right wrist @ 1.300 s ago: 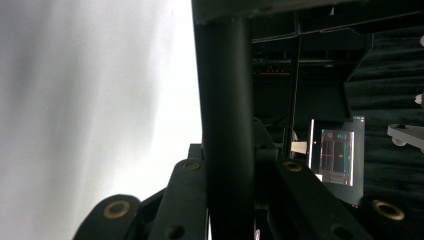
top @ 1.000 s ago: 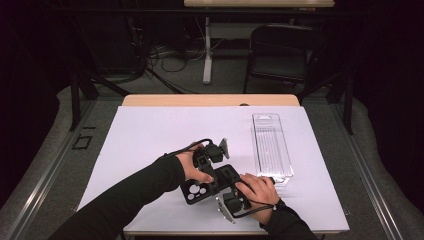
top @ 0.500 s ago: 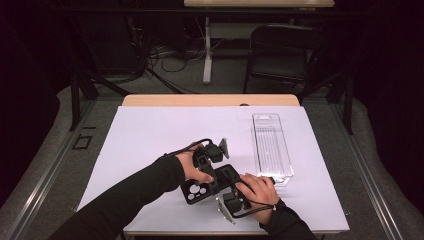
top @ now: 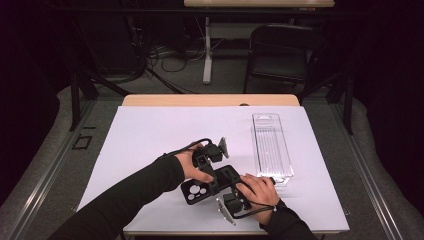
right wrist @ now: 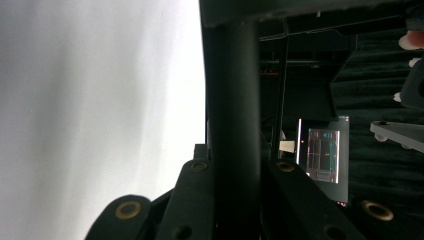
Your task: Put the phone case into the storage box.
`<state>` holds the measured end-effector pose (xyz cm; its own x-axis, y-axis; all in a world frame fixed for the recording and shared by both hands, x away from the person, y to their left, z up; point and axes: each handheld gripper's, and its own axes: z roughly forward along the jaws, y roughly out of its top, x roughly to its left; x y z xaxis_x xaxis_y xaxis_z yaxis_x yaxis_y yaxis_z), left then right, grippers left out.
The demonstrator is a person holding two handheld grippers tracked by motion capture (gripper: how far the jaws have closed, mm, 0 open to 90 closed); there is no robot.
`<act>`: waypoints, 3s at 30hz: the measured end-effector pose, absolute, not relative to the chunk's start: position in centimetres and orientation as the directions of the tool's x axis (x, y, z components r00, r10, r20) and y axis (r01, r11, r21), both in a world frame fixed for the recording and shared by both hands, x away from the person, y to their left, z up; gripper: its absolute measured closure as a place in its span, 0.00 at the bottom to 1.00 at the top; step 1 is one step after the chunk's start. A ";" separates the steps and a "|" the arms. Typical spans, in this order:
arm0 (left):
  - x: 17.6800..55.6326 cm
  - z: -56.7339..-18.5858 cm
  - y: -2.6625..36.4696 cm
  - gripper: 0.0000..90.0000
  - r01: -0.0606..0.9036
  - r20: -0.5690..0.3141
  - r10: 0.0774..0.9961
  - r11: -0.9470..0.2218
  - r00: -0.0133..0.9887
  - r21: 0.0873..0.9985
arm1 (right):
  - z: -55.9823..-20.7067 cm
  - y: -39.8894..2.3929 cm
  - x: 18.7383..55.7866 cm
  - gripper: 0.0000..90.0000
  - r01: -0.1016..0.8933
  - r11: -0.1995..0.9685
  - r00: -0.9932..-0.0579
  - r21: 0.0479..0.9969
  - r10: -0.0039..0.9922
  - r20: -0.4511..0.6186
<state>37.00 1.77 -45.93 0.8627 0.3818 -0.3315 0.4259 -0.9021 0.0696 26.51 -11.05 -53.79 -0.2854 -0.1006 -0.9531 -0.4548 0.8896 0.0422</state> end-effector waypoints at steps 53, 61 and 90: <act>38.3 -43.6 11.2 0.20 0.562 -0.327 0.463 -0.742 0.824 0.366 | -53.3 -11.3 26.8 0.98 -0.402 0.878 -0.477 0.260 0.042 -0.878; 38.6 -43.3 12.8 0.21 0.581 -0.322 0.485 -0.707 0.813 0.403 | -52.9 -11.6 26.9 0.98 -0.370 0.865 -0.533 0.338 0.100 -0.840; 37.6 -41.9 16.2 0.27 0.542 -0.270 0.474 -0.673 0.838 0.503 | -50.9 -13.8 29.1 0.98 -0.250 0.776 -0.750 0.579 0.222 -0.622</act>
<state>37.61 16.18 -41.94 0.8383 0.4738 -0.2697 0.5422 -0.6730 0.5030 29.05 -13.80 -50.89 -0.7504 0.2224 -0.6224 -0.2500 0.7762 0.5788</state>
